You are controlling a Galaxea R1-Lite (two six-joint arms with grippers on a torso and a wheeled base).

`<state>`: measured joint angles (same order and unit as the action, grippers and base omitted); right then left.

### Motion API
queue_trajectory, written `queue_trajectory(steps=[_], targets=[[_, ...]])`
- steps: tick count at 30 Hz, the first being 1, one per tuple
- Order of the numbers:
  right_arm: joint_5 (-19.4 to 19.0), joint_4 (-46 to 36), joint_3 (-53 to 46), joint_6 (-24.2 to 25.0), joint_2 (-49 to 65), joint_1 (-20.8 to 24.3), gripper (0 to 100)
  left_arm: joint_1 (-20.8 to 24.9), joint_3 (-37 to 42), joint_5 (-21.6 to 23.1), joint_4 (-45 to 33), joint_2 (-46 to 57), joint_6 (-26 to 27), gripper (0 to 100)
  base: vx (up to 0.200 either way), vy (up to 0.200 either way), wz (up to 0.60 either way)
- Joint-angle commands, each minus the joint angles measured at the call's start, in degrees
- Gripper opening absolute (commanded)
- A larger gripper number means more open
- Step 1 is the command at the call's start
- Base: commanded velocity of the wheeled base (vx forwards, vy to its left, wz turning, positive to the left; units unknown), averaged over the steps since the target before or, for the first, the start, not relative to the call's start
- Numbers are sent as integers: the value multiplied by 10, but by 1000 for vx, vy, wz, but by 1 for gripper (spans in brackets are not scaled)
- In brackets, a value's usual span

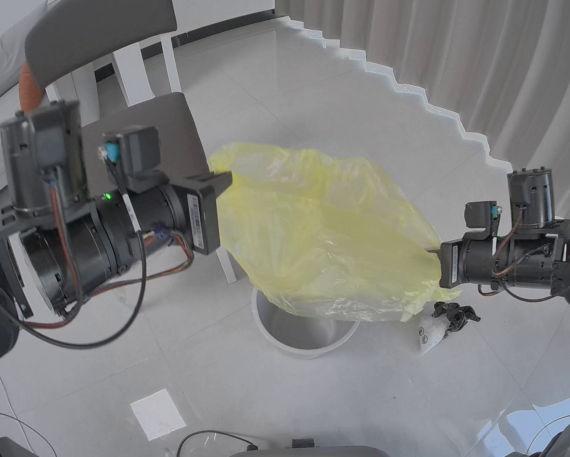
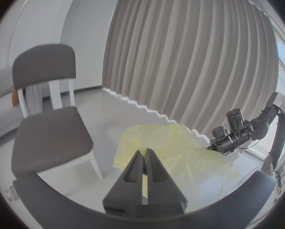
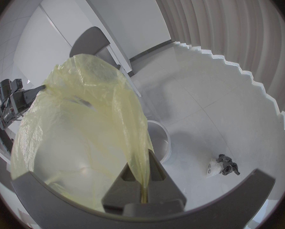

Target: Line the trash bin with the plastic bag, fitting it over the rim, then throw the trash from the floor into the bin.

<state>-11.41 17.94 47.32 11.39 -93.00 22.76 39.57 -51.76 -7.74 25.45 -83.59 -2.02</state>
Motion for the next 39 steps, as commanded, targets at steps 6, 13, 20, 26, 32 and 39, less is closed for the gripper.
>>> queue_trajectory(steps=[6, 13, 20, 26, 32, 39], targets=[[-3, 64, 26, -2, -138, -19, 0, -26, 69, 21, 91, -102, -69, 0, 0, 0, 0], [-17, 76, 66, -1, -199, -23, 0, -43, 89, 45, 176, -150, -68, 0, 0, 0, 0], [-62, 77, 99, -3, -260, -58, 0, -40, 81, 44, 214, -243, -71, 0, 0, 0, 0], [-80, 77, 133, -5, -315, -87, 0, -55, 85, 47, 282, -305, -75, 0, 0, 0, 0], [-80, 77, 160, -17, -357, -89, 0, -83, 109, 81, 293, -325, -76, 0, 0, 0, 0], [-81, 95, 190, -19, -408, -83, 0, -106, 126, 103, 342, -369, -78, 0, 0, 0, 0]])
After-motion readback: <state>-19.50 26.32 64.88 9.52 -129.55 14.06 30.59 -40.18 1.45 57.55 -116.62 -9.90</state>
